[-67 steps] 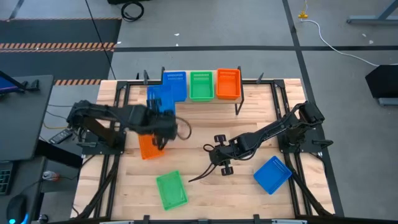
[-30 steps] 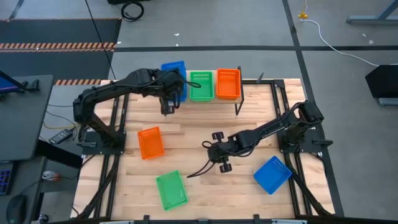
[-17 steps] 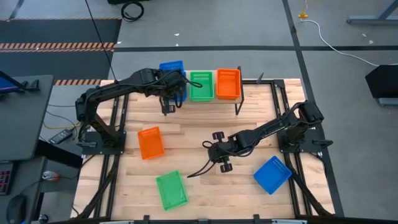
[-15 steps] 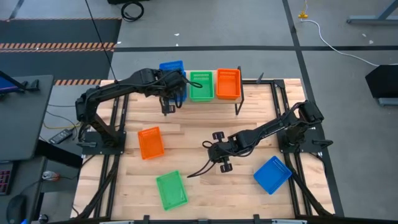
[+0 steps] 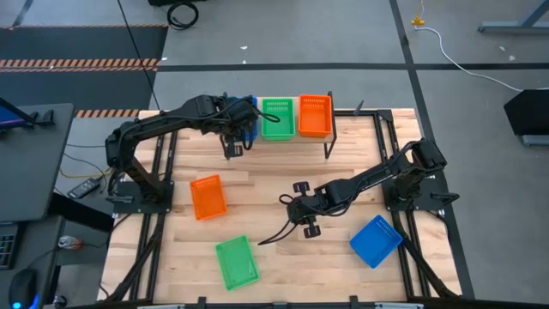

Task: Stack baskets on shelf by color
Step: Stack the left blue bin on top of the blue bin on the shelf, then stack the green bin on top of the green bin on the shelf

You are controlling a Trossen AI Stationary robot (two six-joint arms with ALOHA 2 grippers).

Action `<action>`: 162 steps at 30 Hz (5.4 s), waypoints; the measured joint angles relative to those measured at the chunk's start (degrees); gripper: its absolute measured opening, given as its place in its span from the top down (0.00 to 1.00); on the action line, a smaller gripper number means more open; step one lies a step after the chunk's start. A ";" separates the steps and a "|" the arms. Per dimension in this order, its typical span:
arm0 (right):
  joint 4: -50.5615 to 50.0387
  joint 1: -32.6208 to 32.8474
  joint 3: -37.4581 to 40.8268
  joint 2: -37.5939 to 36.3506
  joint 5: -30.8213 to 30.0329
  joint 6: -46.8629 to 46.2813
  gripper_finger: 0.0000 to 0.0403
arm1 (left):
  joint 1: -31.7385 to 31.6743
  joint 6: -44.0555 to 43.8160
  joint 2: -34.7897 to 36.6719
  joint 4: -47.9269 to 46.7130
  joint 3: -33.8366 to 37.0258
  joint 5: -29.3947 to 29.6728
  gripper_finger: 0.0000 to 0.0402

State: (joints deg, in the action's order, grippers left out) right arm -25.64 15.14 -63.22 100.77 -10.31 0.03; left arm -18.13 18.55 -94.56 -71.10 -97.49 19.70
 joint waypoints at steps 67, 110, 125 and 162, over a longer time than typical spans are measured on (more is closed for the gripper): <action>-6.20 -0.61 0.02 -0.02 -0.11 -5.09 0.69 | 54.19 -75.38 -5.46 30.71 16.55 -16.64 0.76; -18.75 2.82 0.02 -0.04 -11.72 -16.13 0.69 | 58.03 -76.65 -22.03 35.97 16.57 -17.60 0.75; -20.80 3.84 0.02 -0.04 -6.88 -19.85 0.69 | 52.15 -56.45 -21.64 10.10 -1.35 -10.44 0.99; -12.42 8.03 0.02 -0.04 -6.73 -25.81 0.69 | 8.06 2.27 -22.68 -7.29 -37.00 -3.34 0.98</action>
State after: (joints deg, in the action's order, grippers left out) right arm -38.06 23.17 -63.20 100.73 -17.04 -25.78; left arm -10.07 20.81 -117.24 -78.40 -134.49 16.36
